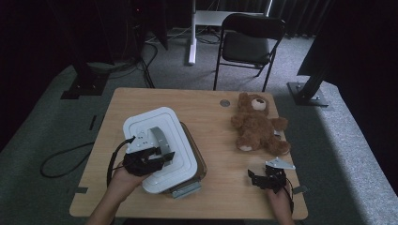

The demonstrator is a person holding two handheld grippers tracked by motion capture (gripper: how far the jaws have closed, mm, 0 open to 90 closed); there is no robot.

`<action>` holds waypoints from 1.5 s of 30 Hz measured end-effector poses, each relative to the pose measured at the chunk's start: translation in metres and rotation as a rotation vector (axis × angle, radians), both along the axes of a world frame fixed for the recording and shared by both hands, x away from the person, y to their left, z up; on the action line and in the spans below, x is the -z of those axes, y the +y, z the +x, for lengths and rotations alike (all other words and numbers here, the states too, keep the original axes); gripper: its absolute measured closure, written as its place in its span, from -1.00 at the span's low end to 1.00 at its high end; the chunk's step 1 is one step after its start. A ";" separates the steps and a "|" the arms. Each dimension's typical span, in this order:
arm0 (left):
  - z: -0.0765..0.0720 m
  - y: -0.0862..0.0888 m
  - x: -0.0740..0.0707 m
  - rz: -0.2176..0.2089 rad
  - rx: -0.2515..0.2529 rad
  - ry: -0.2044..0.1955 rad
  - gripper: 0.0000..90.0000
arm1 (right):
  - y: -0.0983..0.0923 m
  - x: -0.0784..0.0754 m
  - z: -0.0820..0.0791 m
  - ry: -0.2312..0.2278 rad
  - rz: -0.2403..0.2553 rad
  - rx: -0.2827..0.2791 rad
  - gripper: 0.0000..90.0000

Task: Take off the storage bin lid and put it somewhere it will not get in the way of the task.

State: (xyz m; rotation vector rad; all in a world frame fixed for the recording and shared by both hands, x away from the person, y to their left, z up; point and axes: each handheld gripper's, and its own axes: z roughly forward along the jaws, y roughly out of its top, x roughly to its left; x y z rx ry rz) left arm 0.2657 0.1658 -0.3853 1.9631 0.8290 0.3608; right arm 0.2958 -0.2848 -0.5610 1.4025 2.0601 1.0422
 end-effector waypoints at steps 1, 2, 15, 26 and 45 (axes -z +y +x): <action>0.000 0.003 0.000 -0.003 -0.010 -0.003 0.47 | 0.000 0.000 0.000 0.001 -0.001 0.000 -0.73; 0.000 0.006 0.000 -0.005 -0.013 -0.003 0.47 | 0.000 0.000 0.000 0.001 -0.003 0.001 -0.73; -0.010 0.042 -0.008 -0.003 -0.079 -0.027 0.47 | 0.000 0.000 0.000 0.003 -0.002 0.007 -0.73; -0.023 0.076 -0.004 -0.024 -0.103 -0.050 0.47 | 0.001 0.000 0.001 0.006 -0.006 0.008 -0.73; -0.039 0.126 0.026 -0.030 -0.192 -0.014 0.47 | 0.001 0.000 0.001 0.009 -0.017 0.010 -0.73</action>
